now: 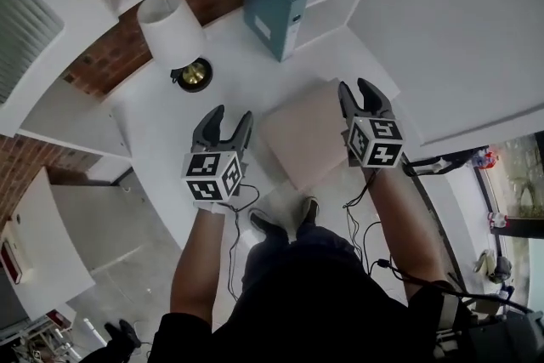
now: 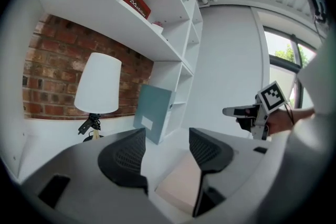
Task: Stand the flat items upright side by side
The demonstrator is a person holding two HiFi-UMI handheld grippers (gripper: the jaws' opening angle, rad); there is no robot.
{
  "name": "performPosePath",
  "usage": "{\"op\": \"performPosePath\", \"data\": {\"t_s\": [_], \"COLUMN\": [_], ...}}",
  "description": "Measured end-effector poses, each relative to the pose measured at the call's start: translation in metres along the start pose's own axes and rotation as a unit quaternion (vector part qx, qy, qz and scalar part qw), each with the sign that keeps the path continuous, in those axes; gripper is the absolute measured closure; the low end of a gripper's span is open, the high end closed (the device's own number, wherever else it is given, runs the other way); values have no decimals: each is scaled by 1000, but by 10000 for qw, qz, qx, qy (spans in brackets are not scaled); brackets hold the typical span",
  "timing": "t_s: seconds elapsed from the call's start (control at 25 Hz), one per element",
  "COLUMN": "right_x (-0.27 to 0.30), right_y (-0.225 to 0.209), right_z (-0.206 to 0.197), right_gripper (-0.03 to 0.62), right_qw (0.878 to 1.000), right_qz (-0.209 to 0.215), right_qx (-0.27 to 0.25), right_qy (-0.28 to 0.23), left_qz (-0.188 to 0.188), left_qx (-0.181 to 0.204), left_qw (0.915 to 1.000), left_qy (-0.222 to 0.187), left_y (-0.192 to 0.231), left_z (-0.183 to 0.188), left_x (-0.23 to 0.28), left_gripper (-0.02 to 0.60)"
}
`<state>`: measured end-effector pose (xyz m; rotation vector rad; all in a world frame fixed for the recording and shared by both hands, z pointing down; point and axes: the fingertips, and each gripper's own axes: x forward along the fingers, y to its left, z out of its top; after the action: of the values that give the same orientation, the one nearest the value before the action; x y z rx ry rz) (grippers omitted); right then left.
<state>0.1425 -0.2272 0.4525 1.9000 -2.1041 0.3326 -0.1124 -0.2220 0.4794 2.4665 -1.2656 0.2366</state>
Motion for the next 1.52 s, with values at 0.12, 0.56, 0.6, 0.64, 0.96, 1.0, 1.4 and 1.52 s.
{"op": "performPosePath", "data": {"t_s": [0.12, 0.56, 0.6, 0.64, 0.96, 1.0, 1.4, 1.52], "right_x": [-17, -71, -76, -81, -96, -96, -60, -44], "right_y": [-23, -103, -107, -111, -122, -121, -85, -75], "right_z": [-19, -117, -129, -141, -224, -234, -296, -308], "right_gripper": [425, 430, 430, 430, 406, 394, 255, 255], "right_qw": [9999, 9945, 9933, 9916, 9570, 9516, 8258, 8015], "right_qz": [-106, -51, -7, 54, 762, 840, 1605, 1631], "right_qx": [68, 979, 1072, 1187, 2618, 2764, 5294, 5662], "right_qy": [91, 371, 441, 512, 989, 1045, 1103, 1024], "left_qz": [-146, -326, -353, -386, -218, -160, 393, 483], "left_qx": [147, 543, 592, 619, 613, 627, 457, 434], "left_qw": [9998, 9961, 9955, 9950, 9933, 9928, 9897, 9885], "left_qy": [69, 611, 650, 686, 954, 1004, 1300, 1369], "left_y": [-28, -150, -162, -174, -230, -233, -215, -207], "left_z": [-1, -39, -44, -49, -91, -96, -126, -133], "left_x": [5, 16, 17, 18, 15, 13, -19, -26], "left_gripper": [324, 324, 325, 324, 324, 325, 324, 324]}}
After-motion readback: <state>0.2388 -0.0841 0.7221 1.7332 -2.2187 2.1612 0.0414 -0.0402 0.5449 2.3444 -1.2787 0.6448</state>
